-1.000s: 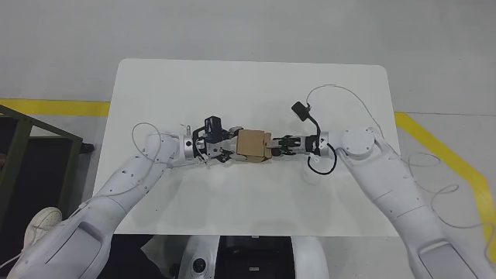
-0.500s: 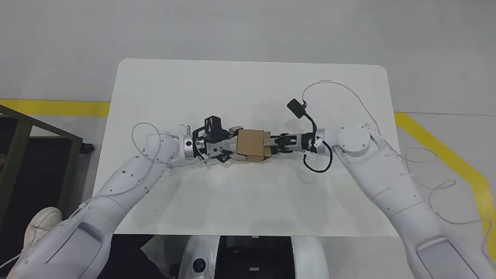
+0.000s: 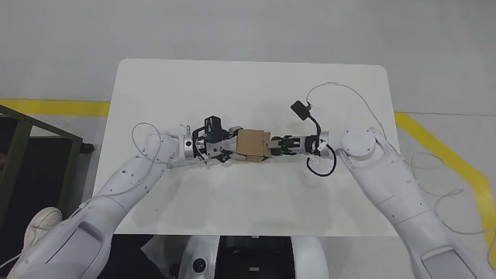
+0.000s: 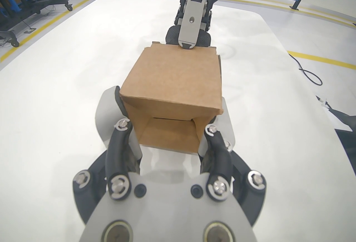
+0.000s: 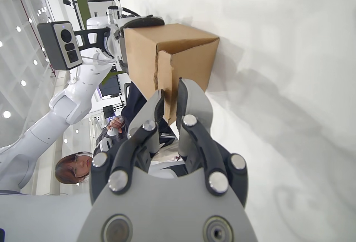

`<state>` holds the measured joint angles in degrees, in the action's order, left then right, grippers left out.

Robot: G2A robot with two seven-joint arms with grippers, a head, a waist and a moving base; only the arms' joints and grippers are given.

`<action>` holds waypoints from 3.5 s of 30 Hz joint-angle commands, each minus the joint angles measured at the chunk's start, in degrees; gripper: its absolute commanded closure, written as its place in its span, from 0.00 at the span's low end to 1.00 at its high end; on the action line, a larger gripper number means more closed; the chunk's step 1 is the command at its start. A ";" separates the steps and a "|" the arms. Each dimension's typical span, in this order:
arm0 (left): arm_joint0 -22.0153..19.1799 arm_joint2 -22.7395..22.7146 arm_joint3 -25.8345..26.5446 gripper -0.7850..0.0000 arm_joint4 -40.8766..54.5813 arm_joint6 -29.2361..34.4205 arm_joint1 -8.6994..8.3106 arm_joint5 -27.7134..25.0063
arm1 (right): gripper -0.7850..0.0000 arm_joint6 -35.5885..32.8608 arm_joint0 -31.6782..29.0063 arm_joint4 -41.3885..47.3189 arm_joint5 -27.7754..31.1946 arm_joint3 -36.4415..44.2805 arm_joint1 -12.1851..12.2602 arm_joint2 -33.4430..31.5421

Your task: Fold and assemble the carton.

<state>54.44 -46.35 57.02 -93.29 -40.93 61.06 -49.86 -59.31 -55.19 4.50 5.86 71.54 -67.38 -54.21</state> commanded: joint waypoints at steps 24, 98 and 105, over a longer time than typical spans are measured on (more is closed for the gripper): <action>-0.06 -0.04 -0.19 0.55 -0.03 -0.26 0.01 0.02 | 1.00 -0.82 -0.33 0.91 0.65 1.07 0.16 -0.63; 5.09 -19.68 -0.07 0.00 35.82 22.62 -5.85 -6.76 | 0.00 26.03 -11.75 -16.78 21.06 10.46 4.28 -18.49; 5.96 -24.71 1.40 0.00 38.78 27.08 -7.14 -6.29 | 0.00 26.71 -11.39 -22.21 18.03 14.11 4.62 -19.50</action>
<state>60.06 -70.19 58.00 -54.82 -14.37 54.15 -56.21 -32.68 -66.63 -17.13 24.23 85.35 -62.78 -73.65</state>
